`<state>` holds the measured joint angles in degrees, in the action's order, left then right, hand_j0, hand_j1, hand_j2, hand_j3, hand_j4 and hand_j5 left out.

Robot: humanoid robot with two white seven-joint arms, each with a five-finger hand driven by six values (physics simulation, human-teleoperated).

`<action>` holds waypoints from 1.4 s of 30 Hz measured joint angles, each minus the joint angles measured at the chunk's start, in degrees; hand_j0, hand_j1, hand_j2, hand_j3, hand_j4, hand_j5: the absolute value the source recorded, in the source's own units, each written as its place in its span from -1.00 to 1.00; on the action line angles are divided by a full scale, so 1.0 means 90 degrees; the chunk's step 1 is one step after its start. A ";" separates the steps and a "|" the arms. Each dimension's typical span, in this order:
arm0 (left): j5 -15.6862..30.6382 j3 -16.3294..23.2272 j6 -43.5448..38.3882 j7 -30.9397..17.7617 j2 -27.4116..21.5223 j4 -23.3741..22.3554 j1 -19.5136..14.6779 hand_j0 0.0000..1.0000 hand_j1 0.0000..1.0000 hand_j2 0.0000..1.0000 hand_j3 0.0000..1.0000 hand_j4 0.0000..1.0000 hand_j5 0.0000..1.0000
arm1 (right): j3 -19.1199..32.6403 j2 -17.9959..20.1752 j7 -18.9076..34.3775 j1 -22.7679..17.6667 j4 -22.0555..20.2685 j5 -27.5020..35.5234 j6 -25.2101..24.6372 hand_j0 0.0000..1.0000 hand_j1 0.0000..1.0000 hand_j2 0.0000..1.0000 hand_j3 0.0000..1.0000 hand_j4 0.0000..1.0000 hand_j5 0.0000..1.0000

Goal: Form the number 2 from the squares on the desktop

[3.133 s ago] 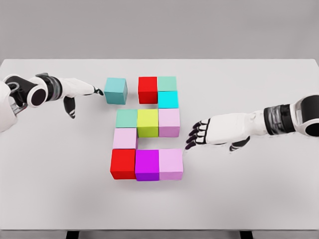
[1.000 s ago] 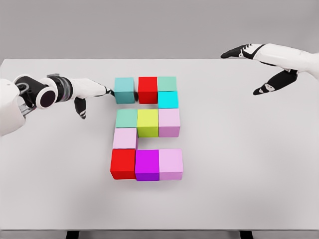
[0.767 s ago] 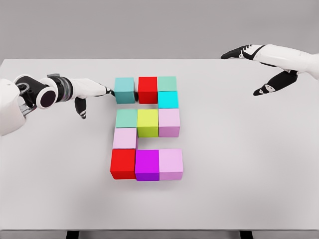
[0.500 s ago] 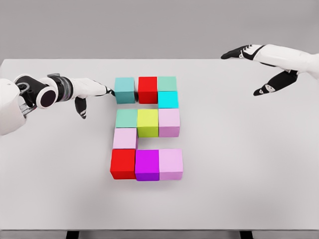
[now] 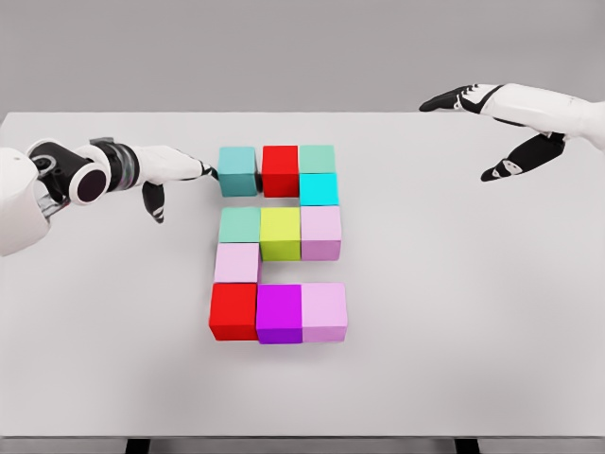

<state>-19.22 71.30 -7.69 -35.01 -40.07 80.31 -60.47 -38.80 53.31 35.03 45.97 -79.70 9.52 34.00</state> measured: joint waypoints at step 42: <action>-0.0137 -0.0037 -0.0002 0.0000 0.0065 0.0073 0.0000 0.99 0.99 0.99 0.99 0.99 0.99 | 0.0021 0.0088 0.0000 0.0000 0.0004 0.0000 0.0000 1.00 1.00 1.00 1.00 1.00 1.00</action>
<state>-20.46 70.97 -7.70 -35.02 -39.49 80.97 -60.47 -38.61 54.10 35.03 45.97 -79.66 9.52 34.00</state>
